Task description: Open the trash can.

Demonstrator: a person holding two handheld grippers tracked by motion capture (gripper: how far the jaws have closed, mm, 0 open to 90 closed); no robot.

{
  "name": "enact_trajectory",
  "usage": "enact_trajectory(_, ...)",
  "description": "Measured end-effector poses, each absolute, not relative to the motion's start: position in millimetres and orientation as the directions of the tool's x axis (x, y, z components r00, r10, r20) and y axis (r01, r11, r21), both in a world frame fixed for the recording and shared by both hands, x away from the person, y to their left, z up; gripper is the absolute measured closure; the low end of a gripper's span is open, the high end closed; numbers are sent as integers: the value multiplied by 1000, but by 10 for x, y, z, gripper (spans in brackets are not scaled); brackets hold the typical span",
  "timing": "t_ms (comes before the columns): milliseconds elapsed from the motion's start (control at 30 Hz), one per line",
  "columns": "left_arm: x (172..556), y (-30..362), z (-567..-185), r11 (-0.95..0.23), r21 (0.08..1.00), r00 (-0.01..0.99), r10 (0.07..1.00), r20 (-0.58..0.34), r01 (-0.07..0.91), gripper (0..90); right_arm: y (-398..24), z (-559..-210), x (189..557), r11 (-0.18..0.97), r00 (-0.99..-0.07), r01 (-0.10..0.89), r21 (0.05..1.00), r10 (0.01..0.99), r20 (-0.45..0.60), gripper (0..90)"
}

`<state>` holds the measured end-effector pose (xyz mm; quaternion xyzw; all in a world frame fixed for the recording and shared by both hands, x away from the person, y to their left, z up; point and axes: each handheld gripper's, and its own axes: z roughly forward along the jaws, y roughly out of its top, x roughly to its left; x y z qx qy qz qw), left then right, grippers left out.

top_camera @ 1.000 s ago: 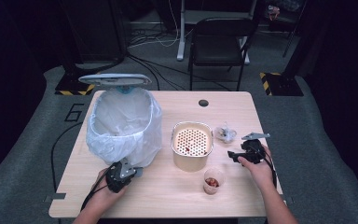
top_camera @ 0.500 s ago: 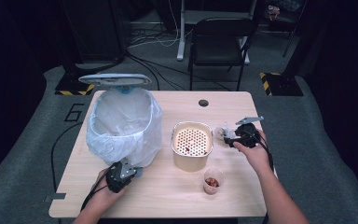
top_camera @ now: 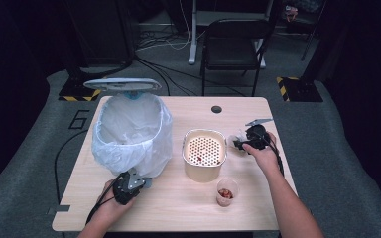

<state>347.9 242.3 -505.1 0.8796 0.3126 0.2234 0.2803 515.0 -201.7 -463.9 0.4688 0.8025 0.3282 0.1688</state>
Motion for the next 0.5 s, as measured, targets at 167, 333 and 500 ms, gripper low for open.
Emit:
enact_trajectory(167,3478,2426,-5046,-651,629,710,671,214,425,900,-1989,-4673,5219,345,-499,650,677,865,39,298)
enact_trajectory(333,3490,2438,-5034,-675,618,722,649,238,403,900,-1963,-4785,5317,343,-471,677,651,882,26,314)
enact_trajectory(500,3476,2431,-5048,-651,630,711,669,214,423,900,-1966,-4948,5365,363,-479,698,617,878,25,412)
